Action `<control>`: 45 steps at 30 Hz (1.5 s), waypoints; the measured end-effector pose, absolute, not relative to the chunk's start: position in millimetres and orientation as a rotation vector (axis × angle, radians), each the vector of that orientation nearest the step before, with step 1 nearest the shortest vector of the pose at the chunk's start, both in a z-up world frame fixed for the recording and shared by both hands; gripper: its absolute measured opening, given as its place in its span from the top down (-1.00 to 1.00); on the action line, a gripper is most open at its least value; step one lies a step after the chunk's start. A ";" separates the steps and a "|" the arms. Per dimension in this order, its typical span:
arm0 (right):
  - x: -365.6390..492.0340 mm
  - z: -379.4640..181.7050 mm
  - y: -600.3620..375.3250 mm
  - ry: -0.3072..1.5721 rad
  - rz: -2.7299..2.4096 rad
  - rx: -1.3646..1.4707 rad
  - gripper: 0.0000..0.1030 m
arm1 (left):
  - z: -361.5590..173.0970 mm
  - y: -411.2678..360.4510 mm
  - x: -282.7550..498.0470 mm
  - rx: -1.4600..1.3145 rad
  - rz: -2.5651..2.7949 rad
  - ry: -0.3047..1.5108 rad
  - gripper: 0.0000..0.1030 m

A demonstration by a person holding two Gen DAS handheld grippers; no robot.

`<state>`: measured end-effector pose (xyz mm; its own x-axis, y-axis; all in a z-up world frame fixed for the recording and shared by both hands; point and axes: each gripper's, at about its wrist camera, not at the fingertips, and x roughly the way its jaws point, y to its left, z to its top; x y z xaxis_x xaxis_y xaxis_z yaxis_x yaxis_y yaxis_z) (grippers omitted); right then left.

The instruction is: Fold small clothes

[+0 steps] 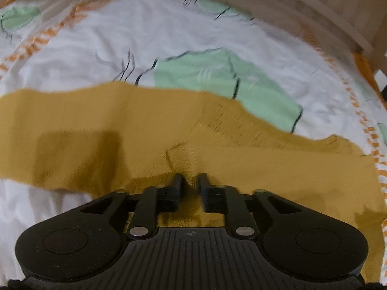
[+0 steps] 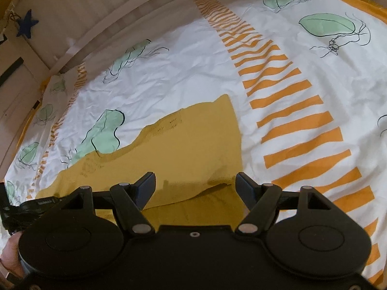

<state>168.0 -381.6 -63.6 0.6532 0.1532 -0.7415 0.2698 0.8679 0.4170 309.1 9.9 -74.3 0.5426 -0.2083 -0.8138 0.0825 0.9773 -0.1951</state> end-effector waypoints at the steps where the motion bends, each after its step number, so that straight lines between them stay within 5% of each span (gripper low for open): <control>1: 168.0 -63.6 -381.6 0.867 -0.070 0.533 -0.47 | -75.5 13.1 307.4 -0.157 -0.181 0.972 0.48; 8: 168.3 -64.8 -381.5 0.871 -0.064 0.532 -0.50 | -76.7 16.8 296.6 -0.156 -0.232 0.954 0.02; 12: 168.3 -65.9 -378.9 0.871 -0.063 0.522 -0.64 | -76.7 19.8 289.9 -0.141 -0.266 0.957 -0.41; 20: 168.3 -68.5 -365.6 0.886 -0.054 0.479 -0.93 | -85.3 49.2 275.1 -0.147 -0.435 0.903 -0.42; 33: 167.0 -96.1 -309.0 0.971 0.013 0.325 -0.94 | -92.1 65.5 242.7 -0.151 -0.521 0.863 -0.43; 45: 148.3 -120.8 -262.8 0.871 -0.018 0.073 -1.00 | -109.6 103.6 244.4 -0.595 -0.509 0.836 -0.44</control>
<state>148.3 -262.8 -120.8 0.6437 0.0138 -0.7651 0.0462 0.9973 0.0568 244.4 103.6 -109.6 0.5711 -0.6276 -0.5291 0.1826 0.7256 -0.6635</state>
